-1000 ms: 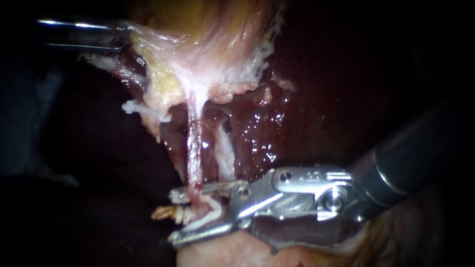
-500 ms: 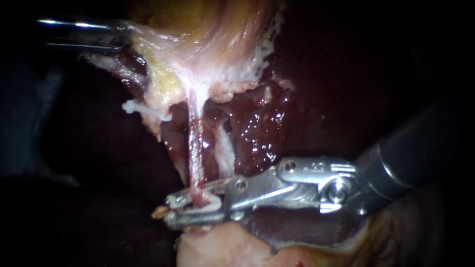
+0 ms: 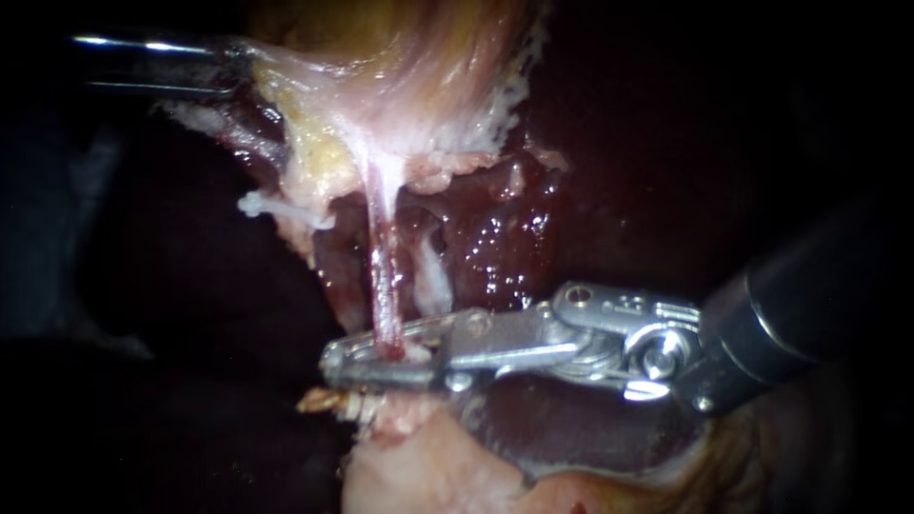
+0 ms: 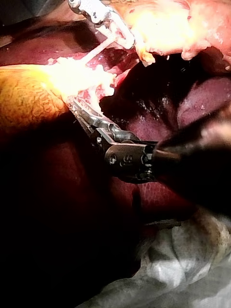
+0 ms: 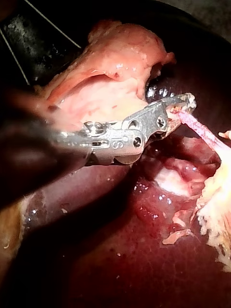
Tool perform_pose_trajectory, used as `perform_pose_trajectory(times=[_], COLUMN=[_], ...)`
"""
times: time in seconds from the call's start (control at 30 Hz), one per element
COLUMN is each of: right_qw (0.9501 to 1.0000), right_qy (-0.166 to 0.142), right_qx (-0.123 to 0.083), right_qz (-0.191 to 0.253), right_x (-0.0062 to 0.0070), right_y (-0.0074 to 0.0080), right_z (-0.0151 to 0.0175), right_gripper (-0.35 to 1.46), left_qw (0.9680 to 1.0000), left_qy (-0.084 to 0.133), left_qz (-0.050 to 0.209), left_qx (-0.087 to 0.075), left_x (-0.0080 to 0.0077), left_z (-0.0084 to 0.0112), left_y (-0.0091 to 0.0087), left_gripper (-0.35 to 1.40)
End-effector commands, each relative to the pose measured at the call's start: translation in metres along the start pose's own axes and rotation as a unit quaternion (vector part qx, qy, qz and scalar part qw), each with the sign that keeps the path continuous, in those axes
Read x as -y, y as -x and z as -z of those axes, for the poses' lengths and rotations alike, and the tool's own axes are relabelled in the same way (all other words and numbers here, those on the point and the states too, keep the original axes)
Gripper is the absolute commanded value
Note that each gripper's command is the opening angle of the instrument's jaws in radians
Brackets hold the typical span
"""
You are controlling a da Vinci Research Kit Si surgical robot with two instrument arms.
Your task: Clipping first clip right tube
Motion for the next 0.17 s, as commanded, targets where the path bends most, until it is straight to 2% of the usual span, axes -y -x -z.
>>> perform_pose_trajectory(times=[0.03, 0.17], right_qw=[1.0000, 1.0000], right_qy=[0.000, 0.000], right_qx=[0.000, 0.000], right_qz=[0.000, 0.000], right_x=[0.0000, -0.0001], right_y=[0.0000, 0.0001], right_z=[0.0000, 0.0000], right_gripper=[-0.35, -0.35], left_qw=[1.0000, 1.0000], left_qy=[0.000, 0.000], left_qz=[0.000, 0.000], left_qx=[0.000, 0.000], left_x=[0.0000, 0.0000], left_z=[0.0000, 0.0000], left_y=[0.0000, 0.0000], left_gripper=[-0.35, -0.35])
